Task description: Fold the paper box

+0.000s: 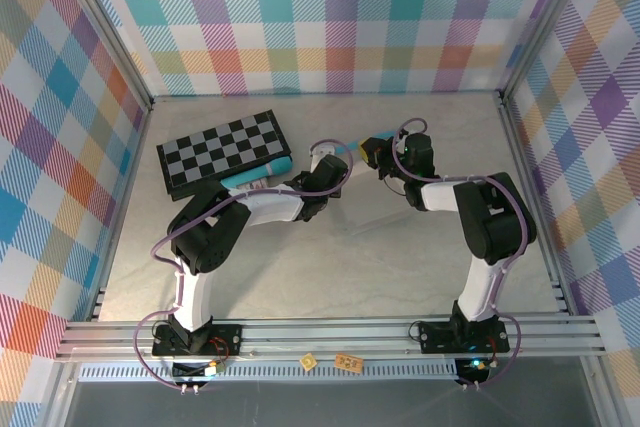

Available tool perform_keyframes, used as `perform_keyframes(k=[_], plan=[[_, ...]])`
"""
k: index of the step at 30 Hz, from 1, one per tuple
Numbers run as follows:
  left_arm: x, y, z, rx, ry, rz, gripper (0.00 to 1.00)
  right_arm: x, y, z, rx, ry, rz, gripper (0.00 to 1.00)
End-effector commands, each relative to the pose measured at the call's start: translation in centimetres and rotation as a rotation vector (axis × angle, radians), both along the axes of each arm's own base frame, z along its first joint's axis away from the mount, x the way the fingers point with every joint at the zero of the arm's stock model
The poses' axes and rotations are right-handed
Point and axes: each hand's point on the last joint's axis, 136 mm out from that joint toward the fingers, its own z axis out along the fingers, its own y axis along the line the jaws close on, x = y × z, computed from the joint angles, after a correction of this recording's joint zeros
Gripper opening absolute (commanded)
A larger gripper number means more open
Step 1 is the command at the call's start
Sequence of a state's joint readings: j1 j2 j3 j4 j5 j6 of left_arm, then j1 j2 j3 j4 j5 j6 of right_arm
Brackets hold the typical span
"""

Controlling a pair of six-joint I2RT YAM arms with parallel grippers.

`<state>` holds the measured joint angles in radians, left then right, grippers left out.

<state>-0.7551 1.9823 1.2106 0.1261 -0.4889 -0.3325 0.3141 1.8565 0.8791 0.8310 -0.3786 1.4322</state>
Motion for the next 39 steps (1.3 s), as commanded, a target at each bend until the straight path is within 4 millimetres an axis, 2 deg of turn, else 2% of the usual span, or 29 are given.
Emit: perform_keyframes(k=[1, 5, 11, 15, 17, 21, 30, 32, 34, 36, 39], plan=[[0.4, -0.4, 1.3, -0.031, -0.043, -0.022, 0.06, -2.2, 1.8, -0.7, 0.002, 0.062, 0.091, 0.0], [0.8, -0.9, 1.6, -0.053, -0.078, -0.058, 0.18, -2.4, 1.7, -1.0, -0.005, 0.08, 0.084, 0.0], [1.7, -1.0, 1.8, -0.065, -0.091, -0.058, 0.25, -2.6, 1.7, -1.4, -0.01, 0.1, 0.087, 0.0], [2.0, -0.5, 1.7, -0.055, -0.092, -0.033, 0.25, -2.6, 1.6, -1.5, -0.016, 0.108, 0.086, 0.0], [2.1, -0.4, 1.6, -0.052, -0.088, -0.029, 0.23, -2.5, 1.7, -1.4, -0.016, 0.108, 0.085, 0.0], [2.1, -0.6, 1.2, -0.04, -0.065, -0.039, 0.01, -2.3, 1.7, -1.2, -0.012, 0.11, 0.081, 0.0], [1.7, 0.9, 1.1, 0.02, -0.04, 0.003, 0.0, -2.0, 1.3, -0.6, -0.041, 0.14, 0.052, 0.0], [1.6, 1.1, 1.6, 0.033, -0.034, 0.005, 0.0, -2.0, 1.0, 0.1, -0.068, 0.153, 0.04, 0.12], [1.6, 1.3, 2.5, 0.023, -0.017, 0.001, 0.0, -1.8, 0.6, 1.7, -0.112, 0.148, 0.03, 0.33], [1.7, 1.5, 3.6, 0.01, 0.008, 0.0, 0.0, -1.8, -0.1, 3.7, -0.179, 0.147, 0.021, 0.5], [1.6, 1.8, 5.1, -0.024, 0.09, -0.004, 0.0, -1.9, -1.9, 7.2, -0.292, 0.12, -0.013, 0.65]])
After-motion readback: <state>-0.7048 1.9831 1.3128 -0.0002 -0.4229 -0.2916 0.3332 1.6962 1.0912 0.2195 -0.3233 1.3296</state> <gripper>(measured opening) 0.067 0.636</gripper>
